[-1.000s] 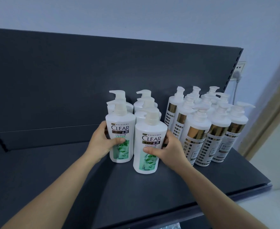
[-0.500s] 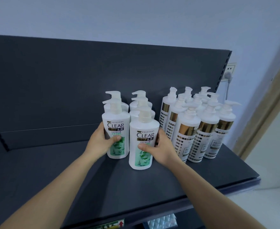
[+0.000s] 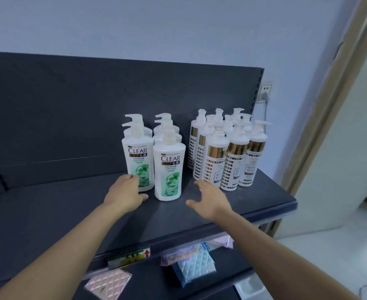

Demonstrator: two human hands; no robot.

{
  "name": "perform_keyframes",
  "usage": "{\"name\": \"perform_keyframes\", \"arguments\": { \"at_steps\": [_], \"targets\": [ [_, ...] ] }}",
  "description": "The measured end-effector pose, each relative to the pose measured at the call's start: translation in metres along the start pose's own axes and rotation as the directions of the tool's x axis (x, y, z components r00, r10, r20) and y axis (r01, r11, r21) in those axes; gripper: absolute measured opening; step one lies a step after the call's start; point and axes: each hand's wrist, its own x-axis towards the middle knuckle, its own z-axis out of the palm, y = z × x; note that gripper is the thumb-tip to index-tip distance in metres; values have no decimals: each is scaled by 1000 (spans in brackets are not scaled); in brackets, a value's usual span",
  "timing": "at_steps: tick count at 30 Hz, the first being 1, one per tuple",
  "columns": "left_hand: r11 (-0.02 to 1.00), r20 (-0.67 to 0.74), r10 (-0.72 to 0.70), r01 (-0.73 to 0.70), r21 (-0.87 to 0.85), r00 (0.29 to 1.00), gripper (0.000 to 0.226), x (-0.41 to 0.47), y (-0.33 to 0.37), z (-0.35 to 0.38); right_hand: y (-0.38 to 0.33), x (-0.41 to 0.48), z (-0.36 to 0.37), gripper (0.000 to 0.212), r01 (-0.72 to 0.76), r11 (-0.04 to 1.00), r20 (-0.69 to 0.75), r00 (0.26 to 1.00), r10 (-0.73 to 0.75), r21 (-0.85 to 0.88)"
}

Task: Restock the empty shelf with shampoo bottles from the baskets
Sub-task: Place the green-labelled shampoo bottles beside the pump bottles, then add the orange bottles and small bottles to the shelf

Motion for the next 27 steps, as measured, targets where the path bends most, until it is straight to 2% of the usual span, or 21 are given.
{"name": "perform_keyframes", "arguments": {
  "at_steps": [6, 10, 18, 23, 27],
  "targets": [
    [961, -72, 243, -230, 152, 967, 40, -33, 28, -7, 13, -53, -2, 54, -73, 984, -99, 993, 57, -160],
    [903, -65, 403, -385, 192, 913, 46, -60, 43, -3, 19, -101, 3, 42, -195, 960, -158, 974, 165, -200],
    [731, 55, 663, -661, 167, 747, 45, -132, 82, 28, 27, -213, 12, 47, -449, 865, -189, 891, 413, -226],
    [632, 110, 758, -765, 121, 643, 47, -176, 119, 51, 44, -286, 12, 58, -573, 784, -210, 818, 535, -237],
    [543, 147, 821, -834, 102, 552, 41, -214, 154, 65, 62, -343, 12, 58, -665, 711, -229, 746, 625, -229]
  ]
}}
